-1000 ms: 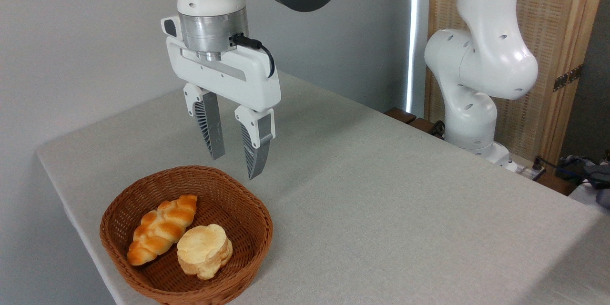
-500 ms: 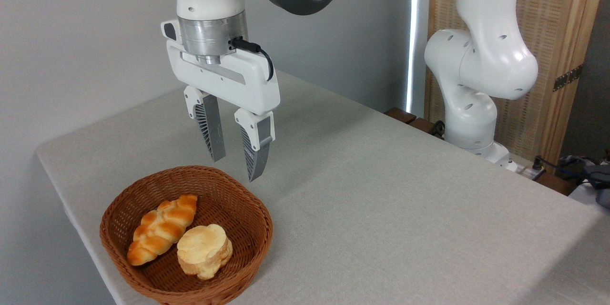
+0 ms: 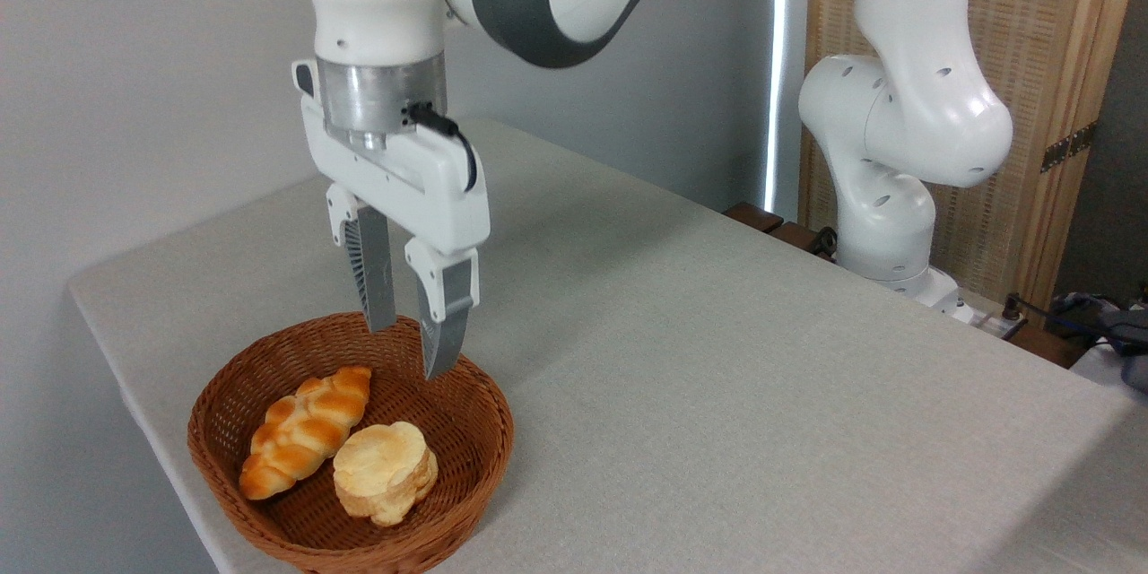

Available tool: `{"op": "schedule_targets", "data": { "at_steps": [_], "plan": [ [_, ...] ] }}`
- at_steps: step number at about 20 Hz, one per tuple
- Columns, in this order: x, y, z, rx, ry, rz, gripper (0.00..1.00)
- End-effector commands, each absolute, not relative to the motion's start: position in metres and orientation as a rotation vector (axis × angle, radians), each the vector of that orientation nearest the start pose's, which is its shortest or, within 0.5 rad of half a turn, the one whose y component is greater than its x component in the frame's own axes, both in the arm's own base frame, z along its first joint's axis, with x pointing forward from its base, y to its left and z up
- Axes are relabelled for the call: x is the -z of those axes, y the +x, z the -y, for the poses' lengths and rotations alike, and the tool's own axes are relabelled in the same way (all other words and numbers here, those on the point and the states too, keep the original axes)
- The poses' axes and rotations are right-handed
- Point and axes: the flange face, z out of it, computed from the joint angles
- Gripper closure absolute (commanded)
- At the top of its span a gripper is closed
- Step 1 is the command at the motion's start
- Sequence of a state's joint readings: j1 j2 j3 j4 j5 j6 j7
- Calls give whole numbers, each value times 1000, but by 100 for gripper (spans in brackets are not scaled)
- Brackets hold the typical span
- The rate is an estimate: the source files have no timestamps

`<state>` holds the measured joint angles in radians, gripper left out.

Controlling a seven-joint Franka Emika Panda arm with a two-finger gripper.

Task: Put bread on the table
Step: 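Lower the open gripper down around the round golden bun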

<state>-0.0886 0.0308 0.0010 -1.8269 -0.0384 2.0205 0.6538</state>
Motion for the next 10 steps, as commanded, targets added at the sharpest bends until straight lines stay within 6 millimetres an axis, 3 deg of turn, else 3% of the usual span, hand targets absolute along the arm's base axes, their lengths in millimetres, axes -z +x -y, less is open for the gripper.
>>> {"op": "schedule_targets", "data": {
  "at_steps": [1, 4, 10],
  "plan": [
    [-506, 604, 48, 320, -2889, -1124, 0],
    [-479, 619, 44, 335, -2885, -1105, 0],
    [-453, 631, 37, 324, -2853, -1135, 0]
  ]
}}
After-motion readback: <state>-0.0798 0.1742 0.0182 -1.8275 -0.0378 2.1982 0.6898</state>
